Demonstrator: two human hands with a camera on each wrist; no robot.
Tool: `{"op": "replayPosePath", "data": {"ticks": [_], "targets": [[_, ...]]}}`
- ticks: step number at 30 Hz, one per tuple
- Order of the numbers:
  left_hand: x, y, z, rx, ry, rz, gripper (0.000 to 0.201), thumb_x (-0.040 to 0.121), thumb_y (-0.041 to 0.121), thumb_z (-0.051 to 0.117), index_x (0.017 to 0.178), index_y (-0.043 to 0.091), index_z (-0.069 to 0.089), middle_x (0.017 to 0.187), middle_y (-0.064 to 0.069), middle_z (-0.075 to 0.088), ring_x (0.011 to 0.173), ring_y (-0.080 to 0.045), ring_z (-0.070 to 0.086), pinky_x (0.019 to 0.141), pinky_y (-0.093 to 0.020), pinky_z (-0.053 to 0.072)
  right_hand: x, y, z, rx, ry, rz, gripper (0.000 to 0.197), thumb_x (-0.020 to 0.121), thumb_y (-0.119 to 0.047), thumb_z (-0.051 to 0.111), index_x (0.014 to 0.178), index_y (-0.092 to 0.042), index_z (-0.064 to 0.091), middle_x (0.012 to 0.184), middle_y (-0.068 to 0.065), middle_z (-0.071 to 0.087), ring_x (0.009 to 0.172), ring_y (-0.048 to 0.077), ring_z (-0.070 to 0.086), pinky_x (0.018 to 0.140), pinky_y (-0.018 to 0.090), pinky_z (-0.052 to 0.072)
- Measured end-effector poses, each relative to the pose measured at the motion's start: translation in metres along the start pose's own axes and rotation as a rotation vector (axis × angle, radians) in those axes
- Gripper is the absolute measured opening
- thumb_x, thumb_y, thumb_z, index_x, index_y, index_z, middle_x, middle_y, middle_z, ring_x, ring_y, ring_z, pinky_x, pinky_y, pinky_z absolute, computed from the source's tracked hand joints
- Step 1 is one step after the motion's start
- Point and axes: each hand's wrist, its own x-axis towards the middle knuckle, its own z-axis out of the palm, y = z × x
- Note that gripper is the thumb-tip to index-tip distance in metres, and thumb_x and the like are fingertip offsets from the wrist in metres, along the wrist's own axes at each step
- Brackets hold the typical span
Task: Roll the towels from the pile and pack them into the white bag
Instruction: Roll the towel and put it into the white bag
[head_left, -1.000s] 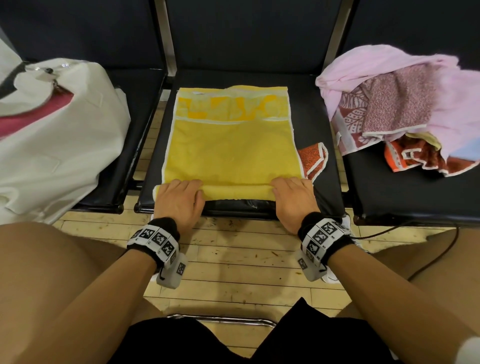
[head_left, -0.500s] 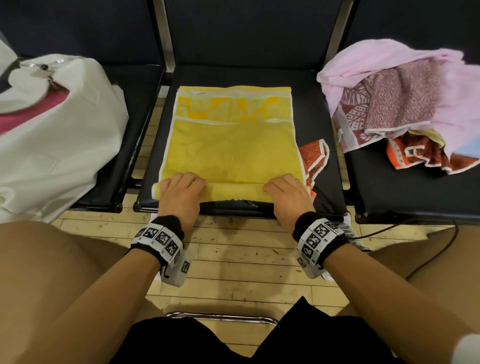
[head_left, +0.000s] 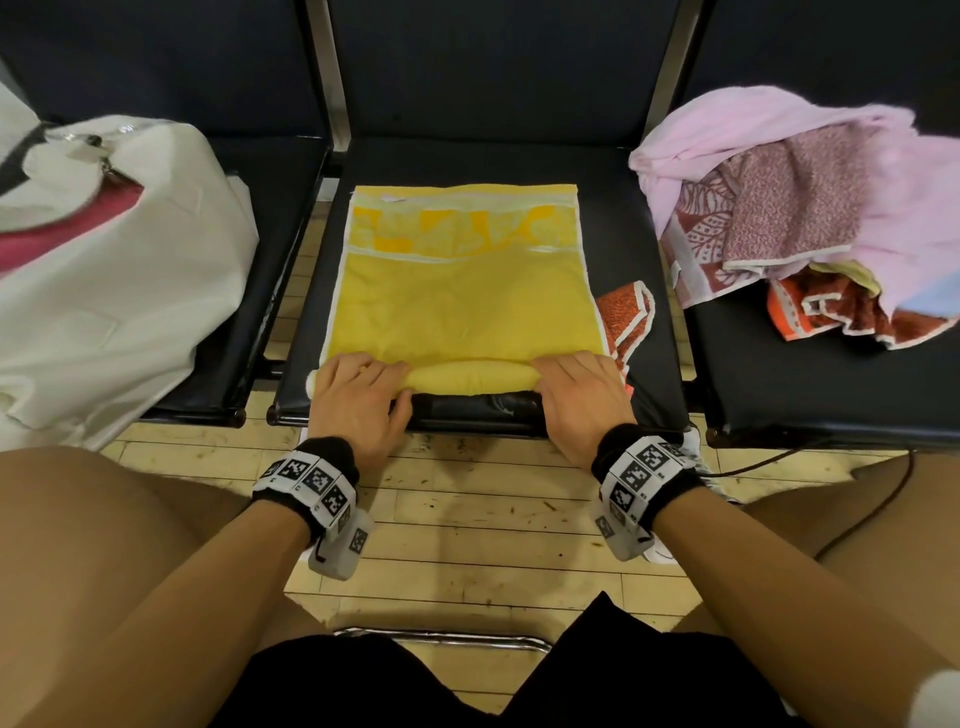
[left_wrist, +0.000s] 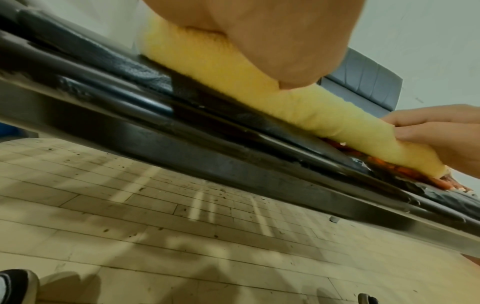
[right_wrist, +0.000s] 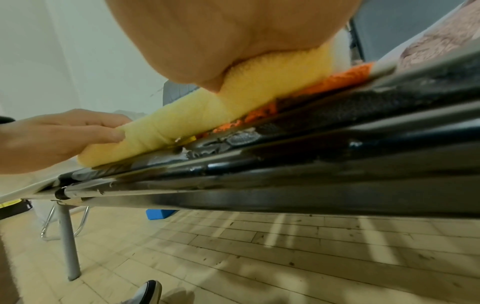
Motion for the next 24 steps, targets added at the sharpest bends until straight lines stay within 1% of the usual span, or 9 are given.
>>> {"op": "replayPosePath", "data": {"ticks": [4, 7, 11, 13, 16, 19, 20, 22, 24], "targets": [[0.002, 0.006, -0.005, 0.009, -0.075, -0.05, 0.047, 0.094, 0.038, 0.029, 0.114, 0.018, 0.066, 0.092, 0.001, 0.071, 0.092, -0.026, 0.055, 0.088, -0.041, 0.026, 0.002, -0.003, -0.008, 0.027, -0.082, 0.035, 0.043, 0.086, -0.027, 0.034, 0.105, -0.012, 0.07, 0.091, 0.004, 0.072, 0.084, 0.028, 0.063, 0.08, 0.036, 0.03], [0.004, 0.005, -0.006, -0.011, -0.098, -0.073, 0.049, 0.095, 0.038, 0.024, 0.117, 0.018, 0.063, 0.092, 0.001, 0.071, 0.083, -0.024, 0.058, 0.086, -0.04, 0.027, 0.003, -0.003, -0.009, 0.09, -0.116, 0.07, 0.044, 0.086, -0.03, 0.032, 0.106, -0.012, 0.068, 0.09, 0.005, 0.071, 0.081, 0.028, 0.062, 0.081, 0.038, 0.037], [0.005, 0.006, -0.003, 0.006, -0.042, -0.089, 0.032, 0.091, 0.031, 0.043, 0.111, 0.021, 0.066, 0.094, 0.001, 0.065, 0.084, -0.024, 0.059, 0.089, -0.041, 0.027, 0.001, 0.0, -0.006, 0.125, 0.002, 0.05, 0.023, 0.089, -0.021, 0.054, 0.109, -0.014, 0.063, 0.098, 0.004, 0.067, 0.087, 0.027, 0.059, 0.081, 0.039, 0.043], [0.006, 0.007, -0.002, 0.029, 0.04, -0.068, 0.018, 0.087, 0.02, 0.06, 0.103, 0.021, 0.069, 0.1, -0.002, 0.063, 0.091, -0.026, 0.057, 0.09, -0.043, 0.026, 0.001, 0.004, 0.0, 0.085, 0.099, -0.016, 0.016, 0.085, -0.011, 0.065, 0.1, -0.014, 0.066, 0.102, 0.005, 0.064, 0.093, 0.027, 0.055, 0.08, 0.039, 0.037], [0.009, 0.007, 0.001, 0.05, 0.125, 0.009, 0.018, 0.081, 0.007, 0.07, 0.095, 0.018, 0.07, 0.1, -0.003, 0.065, 0.087, -0.03, 0.056, 0.081, -0.04, 0.026, 0.002, 0.008, 0.009, 0.026, 0.141, -0.1, 0.026, 0.071, 0.003, 0.073, 0.092, -0.012, 0.071, 0.102, 0.005, 0.066, 0.094, 0.025, 0.048, 0.078, 0.036, 0.032], [0.01, 0.003, 0.005, 0.029, 0.096, 0.03, 0.02, 0.082, 0.0, 0.071, 0.095, 0.015, 0.071, 0.096, -0.005, 0.069, 0.082, -0.031, 0.058, 0.076, -0.038, 0.034, -0.001, 0.004, 0.007, 0.056, 0.082, -0.084, 0.028, 0.072, 0.002, 0.072, 0.096, -0.01, 0.071, 0.102, 0.005, 0.067, 0.093, 0.027, 0.055, 0.077, 0.039, 0.045], [0.009, 0.003, 0.005, 0.027, 0.08, 0.022, 0.018, 0.084, 0.002, 0.069, 0.097, 0.015, 0.072, 0.095, -0.005, 0.07, 0.082, -0.031, 0.06, 0.077, -0.04, 0.038, -0.002, 0.003, 0.005, 0.074, 0.057, -0.058, 0.025, 0.076, -0.004, 0.07, 0.099, -0.011, 0.071, 0.104, 0.004, 0.067, 0.095, 0.027, 0.056, 0.078, 0.04, 0.047], [0.006, 0.008, 0.002, 0.012, 0.045, 0.01, 0.017, 0.089, 0.017, 0.062, 0.102, 0.013, 0.072, 0.097, -0.006, 0.071, 0.087, -0.032, 0.062, 0.081, -0.041, 0.045, -0.004, 0.002, 0.002, 0.077, 0.012, -0.01, 0.025, 0.082, -0.019, 0.068, 0.107, -0.013, 0.067, 0.109, 0.003, 0.064, 0.1, 0.026, 0.055, 0.085, 0.04, 0.044], [0.003, 0.014, -0.001, -0.009, -0.036, -0.001, 0.032, 0.091, 0.035, 0.055, 0.109, 0.012, 0.07, 0.105, -0.006, 0.071, 0.096, -0.032, 0.063, 0.091, -0.044, 0.046, -0.004, 0.003, 0.003, 0.062, 0.014, 0.025, 0.029, 0.084, -0.023, 0.069, 0.111, -0.013, 0.065, 0.11, 0.005, 0.065, 0.101, 0.027, 0.056, 0.089, 0.04, 0.042]]}}
